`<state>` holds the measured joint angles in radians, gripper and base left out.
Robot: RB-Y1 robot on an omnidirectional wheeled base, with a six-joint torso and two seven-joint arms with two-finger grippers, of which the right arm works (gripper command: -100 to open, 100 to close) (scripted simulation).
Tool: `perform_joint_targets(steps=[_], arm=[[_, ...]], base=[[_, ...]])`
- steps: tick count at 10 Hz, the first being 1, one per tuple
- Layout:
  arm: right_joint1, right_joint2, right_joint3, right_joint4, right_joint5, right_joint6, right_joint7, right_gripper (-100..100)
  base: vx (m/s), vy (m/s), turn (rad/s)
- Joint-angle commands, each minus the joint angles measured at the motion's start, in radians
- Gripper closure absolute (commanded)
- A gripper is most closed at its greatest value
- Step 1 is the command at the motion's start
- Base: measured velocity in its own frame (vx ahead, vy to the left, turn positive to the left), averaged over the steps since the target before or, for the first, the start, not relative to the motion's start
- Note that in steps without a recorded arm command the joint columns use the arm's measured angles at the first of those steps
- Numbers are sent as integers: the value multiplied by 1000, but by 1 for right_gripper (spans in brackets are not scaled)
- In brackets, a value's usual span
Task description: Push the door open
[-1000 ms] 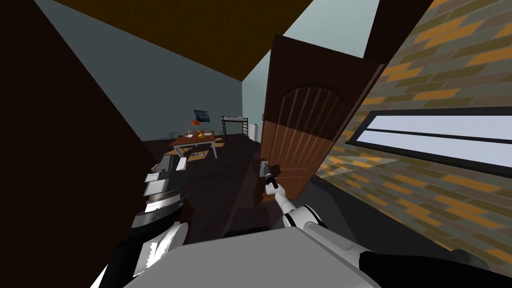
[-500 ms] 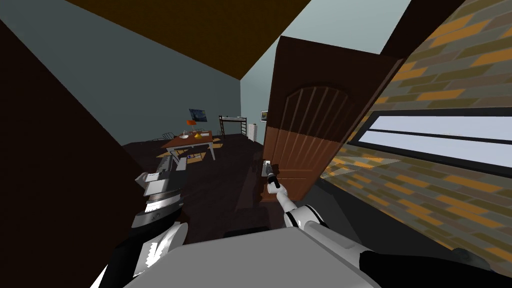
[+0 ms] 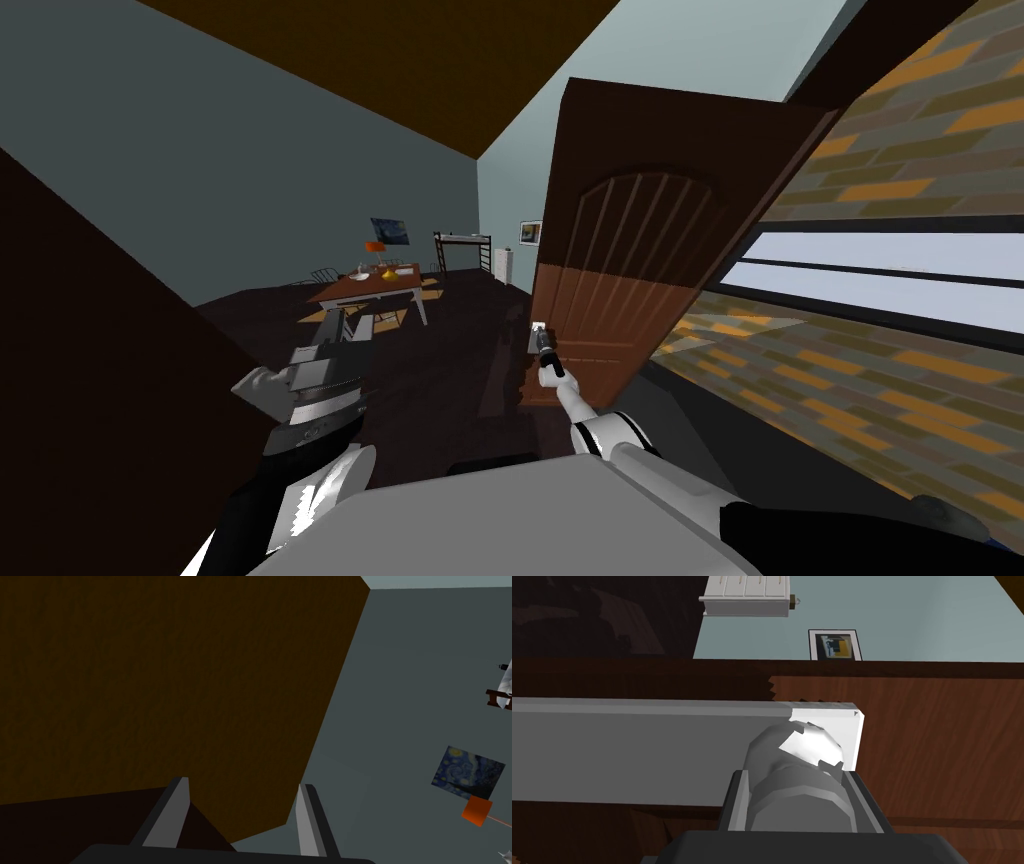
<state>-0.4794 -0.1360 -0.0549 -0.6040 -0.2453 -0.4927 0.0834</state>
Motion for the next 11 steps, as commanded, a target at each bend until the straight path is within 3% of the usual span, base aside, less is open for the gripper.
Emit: perform_joint_targets(steps=[1,11], arm=[[-11,-20,-26,19,-8,-10,5,100],[-8,-58,-115,34,-36,-13,31,100]], base=[[175,107,-59],[160,106,-59]])
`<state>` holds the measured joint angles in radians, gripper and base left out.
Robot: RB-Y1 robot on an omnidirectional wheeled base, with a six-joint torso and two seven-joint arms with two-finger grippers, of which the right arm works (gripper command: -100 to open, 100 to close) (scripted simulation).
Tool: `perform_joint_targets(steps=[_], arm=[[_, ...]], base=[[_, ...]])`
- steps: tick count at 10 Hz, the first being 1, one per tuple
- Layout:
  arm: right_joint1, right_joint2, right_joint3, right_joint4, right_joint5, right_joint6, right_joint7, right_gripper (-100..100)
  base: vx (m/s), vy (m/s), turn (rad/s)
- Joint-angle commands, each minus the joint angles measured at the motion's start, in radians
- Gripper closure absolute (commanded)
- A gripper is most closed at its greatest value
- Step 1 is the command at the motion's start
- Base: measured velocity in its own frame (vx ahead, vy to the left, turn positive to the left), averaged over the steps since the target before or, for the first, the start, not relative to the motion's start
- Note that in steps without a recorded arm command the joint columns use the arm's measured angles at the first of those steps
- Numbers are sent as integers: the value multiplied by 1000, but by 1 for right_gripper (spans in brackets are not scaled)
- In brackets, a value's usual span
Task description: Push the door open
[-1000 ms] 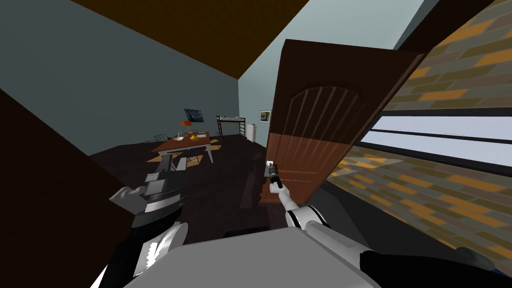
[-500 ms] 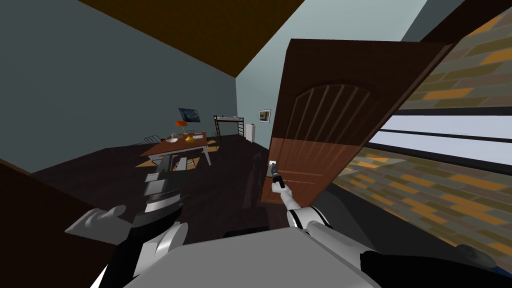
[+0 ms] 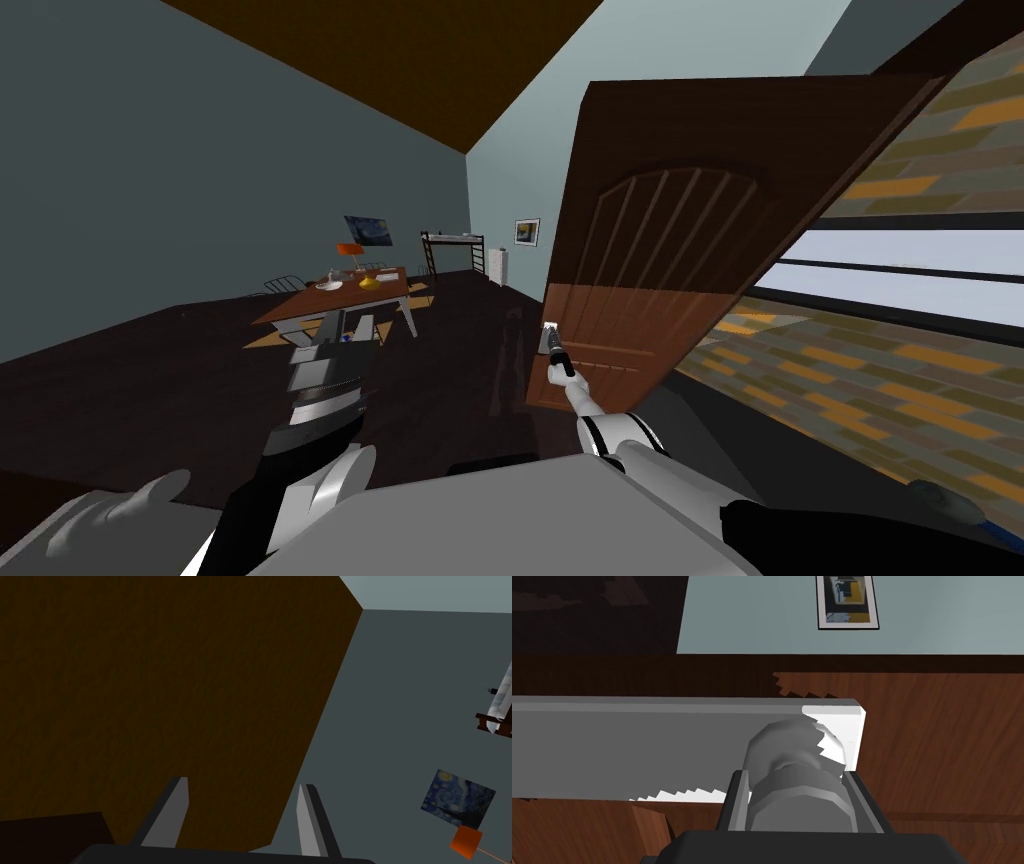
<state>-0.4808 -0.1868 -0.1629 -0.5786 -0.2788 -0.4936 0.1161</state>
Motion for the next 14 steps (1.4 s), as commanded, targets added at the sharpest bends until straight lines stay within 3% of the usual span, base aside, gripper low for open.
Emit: perform_joint_targets(steps=[1,3,8,9,14], arm=[[-6,-11,-15,10,-5,-13,1,100],[-13,-13,-11,30,-4,-24,-5,100],[-9,-32,-45,33,-19,-26,7,100],[-6,-43,-65,38,-28,-28,14,100],[0,-64,-104,46,-45,-32,29,100]], base=[[159,93,-64],[79,40,-21],[162,52,-43],[151,50,-50],[172,68,-54]])
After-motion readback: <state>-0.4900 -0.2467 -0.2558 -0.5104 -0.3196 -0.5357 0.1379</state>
